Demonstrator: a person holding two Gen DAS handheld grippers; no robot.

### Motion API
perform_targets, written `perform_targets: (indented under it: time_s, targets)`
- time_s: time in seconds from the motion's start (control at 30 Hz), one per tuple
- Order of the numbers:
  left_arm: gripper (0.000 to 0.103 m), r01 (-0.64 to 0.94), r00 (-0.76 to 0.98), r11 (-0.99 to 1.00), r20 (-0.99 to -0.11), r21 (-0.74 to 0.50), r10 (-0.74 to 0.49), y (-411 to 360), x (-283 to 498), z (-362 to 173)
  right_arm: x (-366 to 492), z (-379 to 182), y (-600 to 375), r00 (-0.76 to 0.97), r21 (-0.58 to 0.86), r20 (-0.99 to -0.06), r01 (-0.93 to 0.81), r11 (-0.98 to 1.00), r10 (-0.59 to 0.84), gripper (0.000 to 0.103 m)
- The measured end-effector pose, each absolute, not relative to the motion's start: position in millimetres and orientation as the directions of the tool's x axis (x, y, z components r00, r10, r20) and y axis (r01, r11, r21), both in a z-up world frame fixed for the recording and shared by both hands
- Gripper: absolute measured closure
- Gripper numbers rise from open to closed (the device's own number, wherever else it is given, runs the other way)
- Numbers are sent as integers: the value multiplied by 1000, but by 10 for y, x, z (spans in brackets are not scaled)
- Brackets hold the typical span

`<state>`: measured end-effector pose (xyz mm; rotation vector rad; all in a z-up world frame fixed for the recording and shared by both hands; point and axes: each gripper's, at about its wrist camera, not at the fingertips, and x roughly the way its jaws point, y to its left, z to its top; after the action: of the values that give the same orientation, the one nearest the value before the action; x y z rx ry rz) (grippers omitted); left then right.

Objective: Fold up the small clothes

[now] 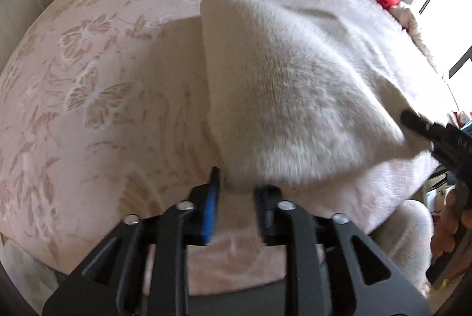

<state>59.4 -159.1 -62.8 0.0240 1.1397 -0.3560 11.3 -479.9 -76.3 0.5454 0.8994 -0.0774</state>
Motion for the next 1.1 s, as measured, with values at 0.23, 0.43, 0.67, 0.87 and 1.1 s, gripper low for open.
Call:
perform_targets:
  time_s: [0.23,0.43,0.67,0.87,1.1]
  targets:
    - [59,258,458,929,-813,-265,-359,-1466,653,-47,313,-176,-4679,717,356,-692,241,903,81,68]
    - [54,239,421,942,-849,-235,-318,-1925,1154,-277,945,-379,-4346,659,345,-728,115,931,189,85]
    - [22,149,362,963,-895,-223,-263,-1893,1330,-814,1443,-950,-4183,512,172,-854,103,980,96,90]
    - [24,171,437,954,-849,-246,-298,-1608,1093,-426,1247,-511,-3931,590,359,-757,16,933,281,89]
    - [24,155,449,973,-865,-172,-225,-1206,817,-320,1506,-816,-3398,482,224,-850,-32,974,211,88]
